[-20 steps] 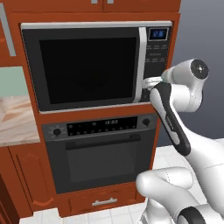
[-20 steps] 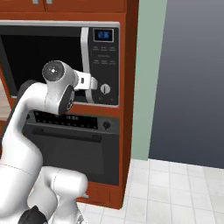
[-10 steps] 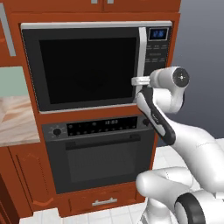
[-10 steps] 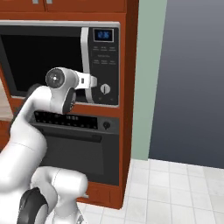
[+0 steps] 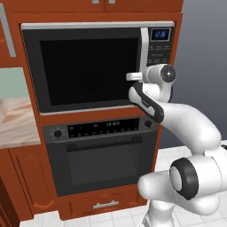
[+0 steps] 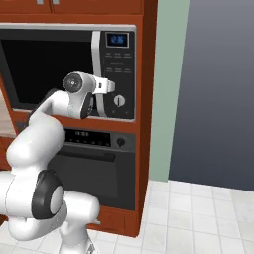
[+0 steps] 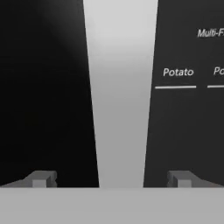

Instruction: The microwave is finished heating the shrimp and tomato. Take the bowl containing the food and place it on the dining counter.

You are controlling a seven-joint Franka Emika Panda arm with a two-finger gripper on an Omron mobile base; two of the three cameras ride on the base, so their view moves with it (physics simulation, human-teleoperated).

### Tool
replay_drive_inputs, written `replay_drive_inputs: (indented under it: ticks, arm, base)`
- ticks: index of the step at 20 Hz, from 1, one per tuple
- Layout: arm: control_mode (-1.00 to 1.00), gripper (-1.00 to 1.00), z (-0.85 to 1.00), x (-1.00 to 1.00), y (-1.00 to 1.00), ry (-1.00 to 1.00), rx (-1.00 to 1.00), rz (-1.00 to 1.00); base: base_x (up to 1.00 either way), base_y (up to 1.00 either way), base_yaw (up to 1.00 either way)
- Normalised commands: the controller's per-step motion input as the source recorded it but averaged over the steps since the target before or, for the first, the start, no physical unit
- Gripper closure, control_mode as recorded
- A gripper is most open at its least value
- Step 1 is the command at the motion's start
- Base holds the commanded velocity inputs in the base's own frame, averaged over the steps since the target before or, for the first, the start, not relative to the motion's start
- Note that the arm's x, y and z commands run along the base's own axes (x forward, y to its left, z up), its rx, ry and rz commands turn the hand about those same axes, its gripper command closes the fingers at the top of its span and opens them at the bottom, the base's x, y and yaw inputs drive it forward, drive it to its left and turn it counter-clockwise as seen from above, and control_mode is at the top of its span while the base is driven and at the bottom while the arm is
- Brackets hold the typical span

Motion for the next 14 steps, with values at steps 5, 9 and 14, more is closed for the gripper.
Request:
replay_drive_inputs:
  ticks: [5,9,14]
  arm:
    - [-1.0,-1.0,0.0,0.63,0.0,0.0,0.0,0.0]
    - [-1.0,-1.0,0.0,0.8,0.0,0.0,0.0,0.0]
    - [-1.0,-1.0,0.0,0.59,0.0,0.0,0.0,0.0]
  base:
    - [0.0,0.0,0.0]
    - [0.0,0.0,0.0]
    - [0.0,0.0,0.0]
